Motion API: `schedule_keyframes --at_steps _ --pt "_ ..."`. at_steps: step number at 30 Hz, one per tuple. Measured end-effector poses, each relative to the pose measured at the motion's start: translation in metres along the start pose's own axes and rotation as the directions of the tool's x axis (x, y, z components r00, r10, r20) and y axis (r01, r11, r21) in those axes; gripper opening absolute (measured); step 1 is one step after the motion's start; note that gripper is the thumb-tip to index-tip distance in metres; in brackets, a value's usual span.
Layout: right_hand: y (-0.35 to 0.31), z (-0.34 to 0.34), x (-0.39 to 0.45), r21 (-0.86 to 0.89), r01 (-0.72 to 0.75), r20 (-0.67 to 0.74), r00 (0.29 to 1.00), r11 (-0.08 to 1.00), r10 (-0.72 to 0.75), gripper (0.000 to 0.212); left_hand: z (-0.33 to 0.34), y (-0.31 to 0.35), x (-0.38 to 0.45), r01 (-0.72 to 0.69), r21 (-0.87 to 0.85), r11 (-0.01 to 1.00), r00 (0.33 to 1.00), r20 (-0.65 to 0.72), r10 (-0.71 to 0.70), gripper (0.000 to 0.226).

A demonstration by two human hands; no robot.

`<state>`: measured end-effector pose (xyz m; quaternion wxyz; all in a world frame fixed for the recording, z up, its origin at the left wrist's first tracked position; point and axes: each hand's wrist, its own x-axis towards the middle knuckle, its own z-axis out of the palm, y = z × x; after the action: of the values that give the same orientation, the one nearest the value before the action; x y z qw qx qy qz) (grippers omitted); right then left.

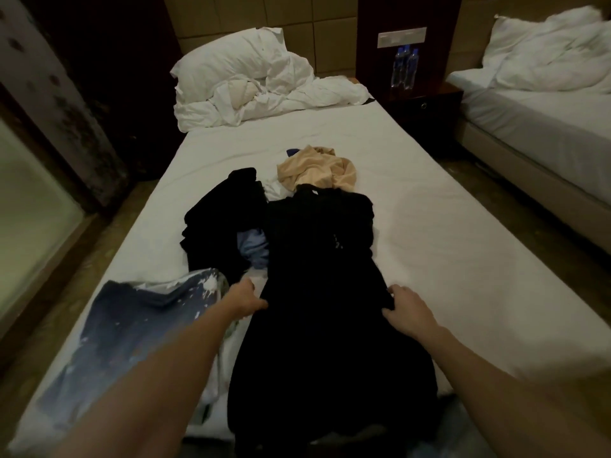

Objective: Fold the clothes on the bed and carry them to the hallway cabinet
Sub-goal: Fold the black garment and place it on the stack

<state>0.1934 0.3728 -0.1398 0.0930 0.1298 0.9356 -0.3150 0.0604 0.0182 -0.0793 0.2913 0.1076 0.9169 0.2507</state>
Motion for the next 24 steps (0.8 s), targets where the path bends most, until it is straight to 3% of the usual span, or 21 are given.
schedule_keyframes --at_steps 2,4,7,9,11,13,16,18,20,22,24 --pt "0.001 0.006 -0.022 -0.015 -0.046 0.003 0.999 0.999 0.046 0.022 0.026 -0.020 -0.022 0.060 0.068 0.996 0.996 0.063 -0.064 0.030" --pt "0.003 0.014 -0.045 -0.048 -0.134 -0.028 0.991 0.990 0.133 0.027 0.052 -0.032 -0.043 0.046 0.101 0.994 0.998 0.035 -0.050 0.048" --pt "0.006 0.025 -0.078 -0.115 -0.238 -0.050 0.971 0.964 0.234 0.035 0.084 -0.040 -0.073 0.034 0.102 0.994 0.999 -0.033 -0.031 0.053" --pt "0.007 0.028 -0.096 -0.121 -0.251 0.000 0.967 0.960 0.253 0.034 0.098 -0.044 -0.086 0.052 0.153 0.987 0.998 -0.040 -0.046 0.065" --pt "0.008 0.032 -0.107 -0.071 -0.243 0.002 0.970 0.968 0.243 0.027 0.107 -0.041 -0.099 0.060 0.184 0.981 0.998 -0.004 -0.060 0.063" --pt "0.004 0.036 -0.114 0.004 -0.178 -0.076 0.981 0.984 0.178 0.023 0.111 -0.032 -0.106 0.068 0.135 0.989 0.997 0.017 -0.070 0.051" --pt "-0.013 0.043 -0.123 0.111 -0.016 -0.150 0.988 0.994 0.032 0.028 0.117 -0.015 -0.106 0.020 0.024 1.000 0.999 -0.029 -0.019 0.062" --pt "-0.028 0.050 -0.126 0.151 0.085 -0.131 0.989 0.985 -0.065 0.034 0.123 0.006 -0.107 -0.011 -0.178 0.984 0.997 0.072 0.024 0.069" --pt "-0.036 0.059 -0.127 0.127 0.181 -0.069 0.982 0.975 -0.173 0.039 0.123 0.028 -0.116 0.039 -0.309 0.950 0.979 0.203 0.026 0.063" --pt "-0.033 0.067 -0.127 0.078 0.251 0.031 0.967 0.965 -0.254 0.037 0.123 0.034 -0.118 0.011 -0.296 0.955 0.990 0.139 0.031 0.050" --pt "-0.019 0.072 -0.123 -0.033 0.315 0.104 0.945 0.949 -0.310 0.035 0.124 0.022 -0.110 -0.160 -0.153 0.975 0.987 -0.031 0.157 0.029"
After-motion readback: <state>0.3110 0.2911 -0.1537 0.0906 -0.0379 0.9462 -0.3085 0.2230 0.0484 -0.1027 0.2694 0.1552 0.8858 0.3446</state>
